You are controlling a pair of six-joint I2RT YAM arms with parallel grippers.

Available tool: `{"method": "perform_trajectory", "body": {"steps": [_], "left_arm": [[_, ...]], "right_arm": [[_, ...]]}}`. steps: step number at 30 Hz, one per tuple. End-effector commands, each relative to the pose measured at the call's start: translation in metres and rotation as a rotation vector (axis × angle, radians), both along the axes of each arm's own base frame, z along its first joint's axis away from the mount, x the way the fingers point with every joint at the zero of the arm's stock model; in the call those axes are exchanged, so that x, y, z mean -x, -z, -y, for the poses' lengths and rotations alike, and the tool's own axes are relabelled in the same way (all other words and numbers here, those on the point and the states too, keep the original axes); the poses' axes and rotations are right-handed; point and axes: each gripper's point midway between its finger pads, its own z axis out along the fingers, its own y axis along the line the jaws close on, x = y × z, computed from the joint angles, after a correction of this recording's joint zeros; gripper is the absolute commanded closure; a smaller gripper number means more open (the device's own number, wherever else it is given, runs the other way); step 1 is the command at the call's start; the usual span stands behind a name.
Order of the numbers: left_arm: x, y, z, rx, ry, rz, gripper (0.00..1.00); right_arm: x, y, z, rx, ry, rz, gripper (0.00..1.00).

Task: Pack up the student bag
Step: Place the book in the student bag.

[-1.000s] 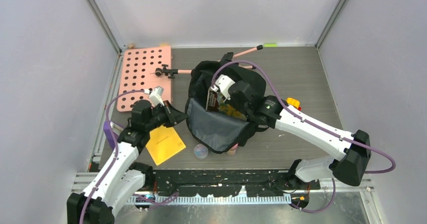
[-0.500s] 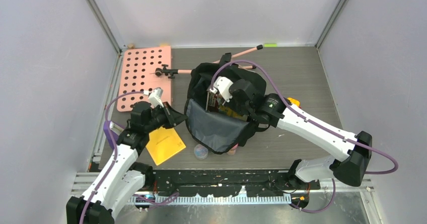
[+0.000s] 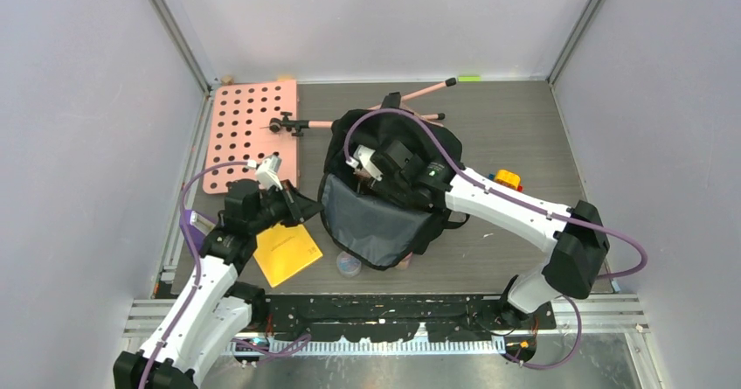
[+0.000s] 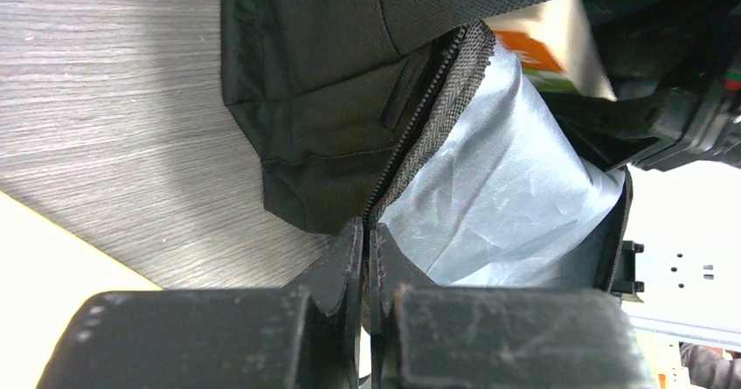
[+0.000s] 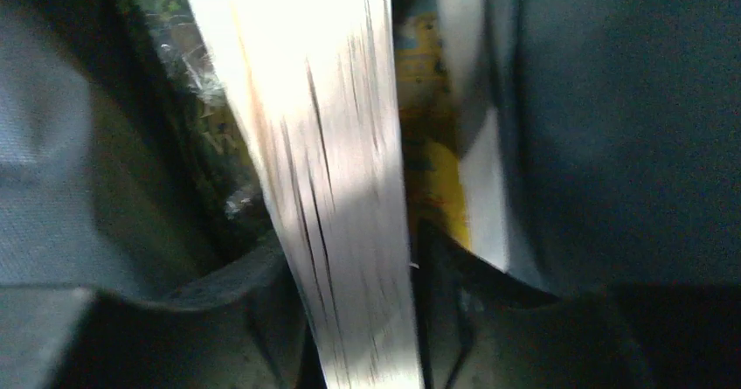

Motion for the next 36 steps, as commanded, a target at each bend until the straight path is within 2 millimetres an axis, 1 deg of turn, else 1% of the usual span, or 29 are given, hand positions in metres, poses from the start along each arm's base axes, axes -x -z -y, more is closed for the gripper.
{"method": "perform_trajectory", "body": {"steps": [1,2,3,4,7,11,12,13,15,16,17,19,21,22,23,24,26,29,31,32,33,36], "left_arm": [[0.005,0.001,-0.003,-0.029,0.008,0.009,1.0],[0.005,0.001,-0.003,-0.03,0.007,0.008,1.0],[0.005,0.0,-0.003,-0.03,0.007,0.009,1.0],[0.005,0.0,-0.003,-0.03,0.006,0.01,1.0],[0.005,-0.003,-0.003,-0.031,0.008,0.014,1.0],[0.005,-0.009,-0.004,-0.04,0.011,0.017,1.0],[0.005,-0.011,-0.004,-0.041,0.01,0.017,0.97],[0.006,-0.014,-0.005,-0.042,0.01,0.018,0.93],[0.009,-0.021,-0.005,-0.045,0.011,0.022,0.87],[0.01,-0.025,-0.006,-0.047,0.009,0.033,0.82],[0.012,-0.029,-0.007,-0.049,0.005,0.035,0.75],[0.014,-0.035,-0.013,-0.062,-0.021,0.041,0.54],[0.018,-0.041,-0.019,-0.075,-0.048,0.049,0.35],[0.02,-0.043,-0.021,-0.08,-0.058,0.056,0.28],[0.022,-0.046,-0.023,-0.085,-0.065,0.064,0.23],[0.023,-0.048,-0.025,-0.09,-0.072,0.068,0.18],[0.028,-0.052,-0.03,-0.099,-0.089,0.075,0.11],[0.032,-0.056,-0.037,-0.119,-0.12,0.077,0.06],[0.034,-0.054,-0.043,-0.139,-0.147,0.064,0.04],[0.033,-0.051,-0.048,-0.155,-0.174,0.05,0.03],[0.034,-0.047,-0.054,-0.178,-0.204,0.029,0.02],[0.033,-0.027,-0.079,-0.277,-0.323,-0.047,0.0]], "right_arm": [[-0.02,-0.056,-0.01,-0.114,0.045,0.145,0.42],[-0.019,-0.061,-0.009,-0.127,0.048,0.153,0.37],[-0.018,-0.063,-0.008,-0.137,0.053,0.153,0.33],[-0.017,-0.067,-0.007,-0.153,0.054,0.156,0.32],[-0.01,-0.073,-0.006,-0.191,0.059,0.147,0.3],[0.007,-0.086,-0.006,-0.251,0.052,0.141,0.29],[0.013,-0.087,-0.011,-0.271,0.043,0.127,0.29],[0.019,-0.091,-0.012,-0.289,0.033,0.119,0.29],[0.033,-0.097,-0.02,-0.331,0.014,0.11,0.29],[0.044,-0.099,-0.028,-0.353,-0.008,0.098,0.29],[0.05,-0.104,-0.033,-0.38,-0.021,0.101,0.28],[0.072,-0.11,-0.051,-0.429,-0.074,0.089,0.28],[0.087,-0.115,-0.063,-0.467,-0.1,0.087,0.27],[0.091,-0.117,-0.067,-0.48,-0.102,0.086,0.27],[0.099,-0.118,-0.074,-0.487,-0.119,0.09,0.27],[0.103,-0.12,-0.078,-0.497,-0.124,0.091,0.27],[0.113,-0.122,-0.089,-0.504,-0.148,0.089,0.26],[0.128,-0.121,-0.106,-0.508,-0.191,0.083,0.26],[0.132,-0.123,-0.115,-0.524,-0.198,0.095,0.26],[0.13,-0.124,-0.119,-0.531,-0.187,0.109,0.26],[0.13,-0.129,-0.125,-0.577,-0.166,0.108,0.26],[0.125,-0.133,-0.146,-0.662,-0.106,0.109,0.23]]}}
